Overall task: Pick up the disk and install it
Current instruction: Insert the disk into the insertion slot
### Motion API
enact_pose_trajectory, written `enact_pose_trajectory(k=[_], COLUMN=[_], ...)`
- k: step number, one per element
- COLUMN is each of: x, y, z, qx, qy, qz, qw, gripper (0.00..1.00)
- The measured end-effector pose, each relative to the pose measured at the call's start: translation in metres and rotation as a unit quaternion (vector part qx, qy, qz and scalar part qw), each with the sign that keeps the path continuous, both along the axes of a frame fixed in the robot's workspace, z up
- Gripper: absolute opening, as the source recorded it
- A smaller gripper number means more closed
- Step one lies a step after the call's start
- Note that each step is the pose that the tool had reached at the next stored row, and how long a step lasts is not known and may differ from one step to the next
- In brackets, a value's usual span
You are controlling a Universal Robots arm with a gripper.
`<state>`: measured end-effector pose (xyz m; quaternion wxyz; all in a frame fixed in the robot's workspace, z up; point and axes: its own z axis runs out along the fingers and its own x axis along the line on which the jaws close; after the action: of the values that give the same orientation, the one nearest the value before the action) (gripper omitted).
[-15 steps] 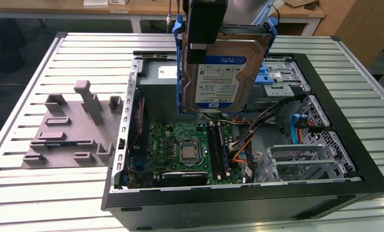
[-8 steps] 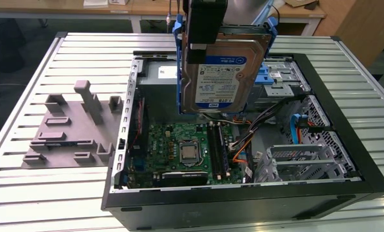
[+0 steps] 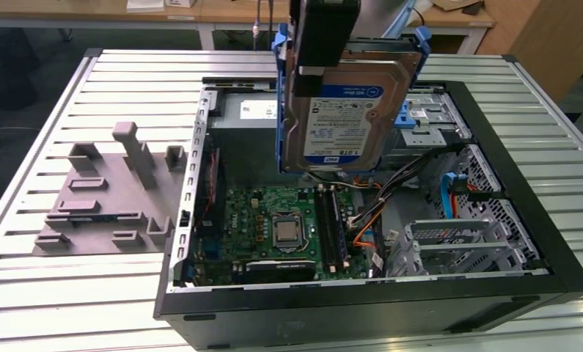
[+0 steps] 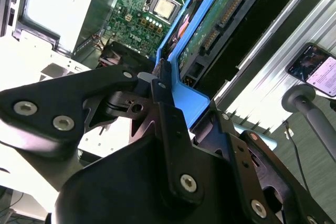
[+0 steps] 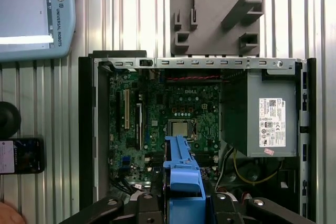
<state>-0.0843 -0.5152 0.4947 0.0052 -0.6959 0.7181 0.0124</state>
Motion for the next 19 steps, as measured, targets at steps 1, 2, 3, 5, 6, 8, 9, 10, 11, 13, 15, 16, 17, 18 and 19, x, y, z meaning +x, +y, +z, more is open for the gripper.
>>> enact_pose_trajectory(k=[1, 2, 3, 5, 6, 8, 9, 10, 11, 13, 15, 16, 17, 18, 19], x=[0.0020, 0.0034, 0.0043, 0.0054, 0.0054, 0.0055, 0.0056, 0.0056, 0.0056, 0.0057, 0.0056, 0.0056, 0.0057, 0.0057, 0.0056], y=[0.0000, 0.0000, -0.0001, -0.0001, 0.0000, 0.0000, 0.0000, 0.0000, 0.0000, -0.0001, -0.0008, -0.0013, -0.0020, -0.0028, -0.0038], z=[0.0000, 0.0000, -0.0001, -0.0001, -0.0001, -0.0001, -0.0001, -0.0001, -0.0001, 0.0000, -0.0001, -0.0001, -0.0001, -0.0001, 0.0000], qx=[0.0000, 0.0000, 0.0000, 0.0000, 0.0000, 0.0000, 0.0000, 0.0000, 0.0000, -0.0001, -0.0001, 0.0000, 0.0000, 0.0000, -0.0001], qy=[0.0000, 0.0000, 0.0000, 0.0000, 0.0000, 0.0000, 0.0000, 0.0000, 0.0000, 0.0000, 0.0000, 0.0000, 0.0000, 0.0000, 0.0000], qz=[0.000, 0.000, 0.000, 0.000, 0.000, 0.000, 0.000, 0.000, 0.000, 0.000, 0.000, 0.000, 0.000, 0.000, 0.000], qw=[1.0000, 1.0000, 1.0000, 1.0000, 1.0000, 1.0000, 1.0000, 1.0000, 1.0000, 1.0000, 1.0000, 1.0000, 1.0000, 1.0000, 1.0000], gripper=[0.36, 0.36, 0.36, 0.36, 0.36, 0.36, 0.36, 0.36, 0.36, 0.36, 0.36, 0.36, 0.36, 0.36, 0.36])
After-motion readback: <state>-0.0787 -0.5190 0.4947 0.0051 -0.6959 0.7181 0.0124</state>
